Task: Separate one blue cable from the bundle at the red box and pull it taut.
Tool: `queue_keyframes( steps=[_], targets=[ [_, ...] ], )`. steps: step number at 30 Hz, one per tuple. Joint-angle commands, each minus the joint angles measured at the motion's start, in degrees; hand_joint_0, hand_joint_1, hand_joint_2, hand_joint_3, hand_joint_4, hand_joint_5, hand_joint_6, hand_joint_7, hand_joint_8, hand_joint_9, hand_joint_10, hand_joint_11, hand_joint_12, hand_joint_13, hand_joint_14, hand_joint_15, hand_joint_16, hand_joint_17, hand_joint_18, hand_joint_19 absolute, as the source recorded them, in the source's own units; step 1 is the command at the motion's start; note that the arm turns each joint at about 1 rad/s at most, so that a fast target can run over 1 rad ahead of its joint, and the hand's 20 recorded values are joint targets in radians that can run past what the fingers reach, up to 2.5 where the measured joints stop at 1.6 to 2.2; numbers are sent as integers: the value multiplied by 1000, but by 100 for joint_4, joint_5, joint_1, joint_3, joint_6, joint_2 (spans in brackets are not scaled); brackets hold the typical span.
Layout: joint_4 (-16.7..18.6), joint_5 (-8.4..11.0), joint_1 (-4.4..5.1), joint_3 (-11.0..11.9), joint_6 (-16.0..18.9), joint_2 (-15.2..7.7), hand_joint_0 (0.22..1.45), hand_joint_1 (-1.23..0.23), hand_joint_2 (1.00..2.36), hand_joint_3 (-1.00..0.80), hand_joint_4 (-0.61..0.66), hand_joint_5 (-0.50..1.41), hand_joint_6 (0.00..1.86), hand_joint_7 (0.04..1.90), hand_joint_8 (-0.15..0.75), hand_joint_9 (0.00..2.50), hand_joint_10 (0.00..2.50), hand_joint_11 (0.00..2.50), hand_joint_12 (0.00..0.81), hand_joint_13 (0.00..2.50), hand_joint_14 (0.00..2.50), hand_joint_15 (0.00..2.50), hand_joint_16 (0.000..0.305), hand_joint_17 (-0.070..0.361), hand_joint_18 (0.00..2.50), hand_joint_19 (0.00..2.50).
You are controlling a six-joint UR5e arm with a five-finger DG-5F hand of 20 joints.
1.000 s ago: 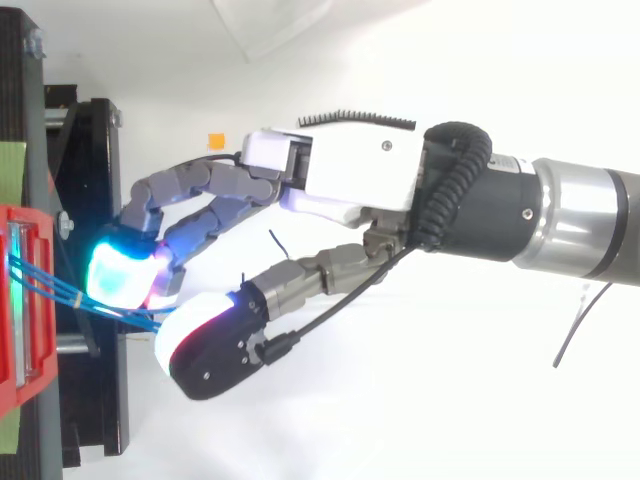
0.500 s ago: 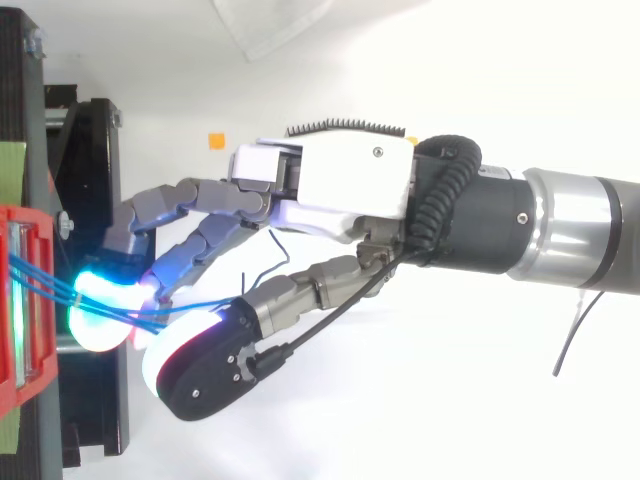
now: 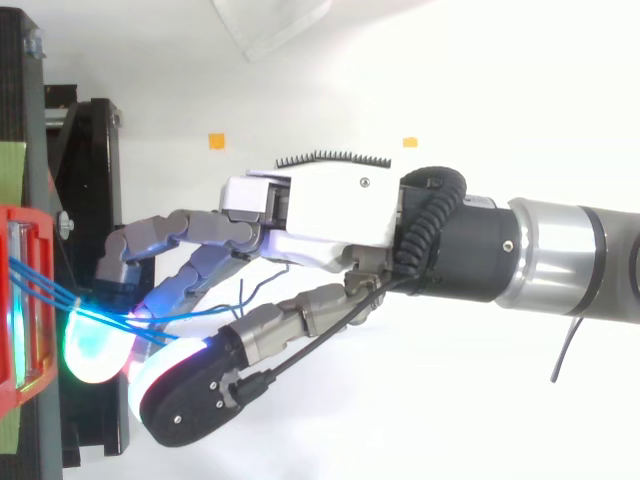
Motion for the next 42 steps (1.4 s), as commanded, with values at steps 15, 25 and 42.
queue_keyframes(
  steps=[15,25,42],
  targets=[
    [-30,-99,-65,54,-139,-3,591,-580,1003,-463,142,-124,501,1278,285,826,20,739,348,786,19,497,37,84,607,572],
    [-206,-11,-91,45,-895,-3,576,-587,1000,-489,147,-134,501,1218,284,812,20,739,354,793,21,512,39,88,619,587],
    [-153,-28,-73,54,-1194,-3,570,-584,1000,-499,144,-136,501,1215,285,803,20,736,355,800,20,518,40,90,629,591]
  ],
)
